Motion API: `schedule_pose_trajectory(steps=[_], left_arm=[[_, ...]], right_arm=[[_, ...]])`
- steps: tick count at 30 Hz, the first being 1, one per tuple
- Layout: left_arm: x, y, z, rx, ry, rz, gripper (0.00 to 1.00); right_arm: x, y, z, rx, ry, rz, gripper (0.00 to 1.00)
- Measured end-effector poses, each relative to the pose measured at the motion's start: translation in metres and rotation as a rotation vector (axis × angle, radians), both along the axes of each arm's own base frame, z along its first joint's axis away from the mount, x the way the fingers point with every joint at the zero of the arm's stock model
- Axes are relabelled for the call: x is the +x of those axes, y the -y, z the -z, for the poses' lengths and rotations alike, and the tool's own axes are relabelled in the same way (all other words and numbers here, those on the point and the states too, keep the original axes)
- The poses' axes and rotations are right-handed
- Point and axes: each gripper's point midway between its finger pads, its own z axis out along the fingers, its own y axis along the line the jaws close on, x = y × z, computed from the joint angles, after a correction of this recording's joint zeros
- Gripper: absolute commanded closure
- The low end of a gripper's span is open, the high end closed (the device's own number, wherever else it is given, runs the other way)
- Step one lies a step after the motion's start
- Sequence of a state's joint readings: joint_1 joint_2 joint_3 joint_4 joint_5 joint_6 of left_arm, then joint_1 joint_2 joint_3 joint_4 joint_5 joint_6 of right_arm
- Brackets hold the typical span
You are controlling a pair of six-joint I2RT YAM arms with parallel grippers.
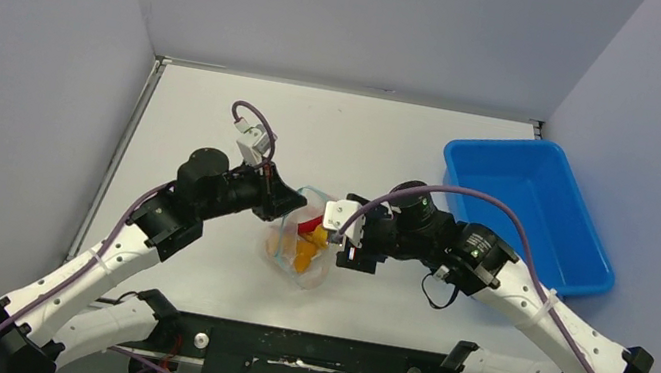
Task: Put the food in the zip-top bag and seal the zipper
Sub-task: Zip the zipper food storage bag at the center of the board.
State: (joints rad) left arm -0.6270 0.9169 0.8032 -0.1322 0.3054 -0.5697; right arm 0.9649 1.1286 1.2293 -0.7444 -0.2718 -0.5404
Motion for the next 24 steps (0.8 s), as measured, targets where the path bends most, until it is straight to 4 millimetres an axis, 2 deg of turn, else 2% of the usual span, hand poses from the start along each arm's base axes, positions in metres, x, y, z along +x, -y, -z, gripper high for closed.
schedule_pose_trajectory(steps=[8, 16, 20, 24], left_arm=[[-0.004, 0.000, 0.006, 0.038, 0.017, 0.034, 1.00], [-0.008, -0.001, 0.006, 0.038, 0.030, 0.050, 1.00], [-0.012, -0.003, 0.007, 0.036, 0.036, 0.059, 1.00], [-0.016, -0.005, 0.008, 0.035, 0.049, 0.066, 1.00]], right_arm=[[-0.005, 0.017, 0.000, -0.003, 0.027, 0.022, 0.41], [0.002, 0.028, 0.039, -0.062, 0.034, 0.077, 0.48], [0.005, 0.025, 0.049, -0.044, 0.049, 0.078, 0.48], [0.009, 0.022, 0.050, -0.028, 0.068, 0.079, 0.47]])
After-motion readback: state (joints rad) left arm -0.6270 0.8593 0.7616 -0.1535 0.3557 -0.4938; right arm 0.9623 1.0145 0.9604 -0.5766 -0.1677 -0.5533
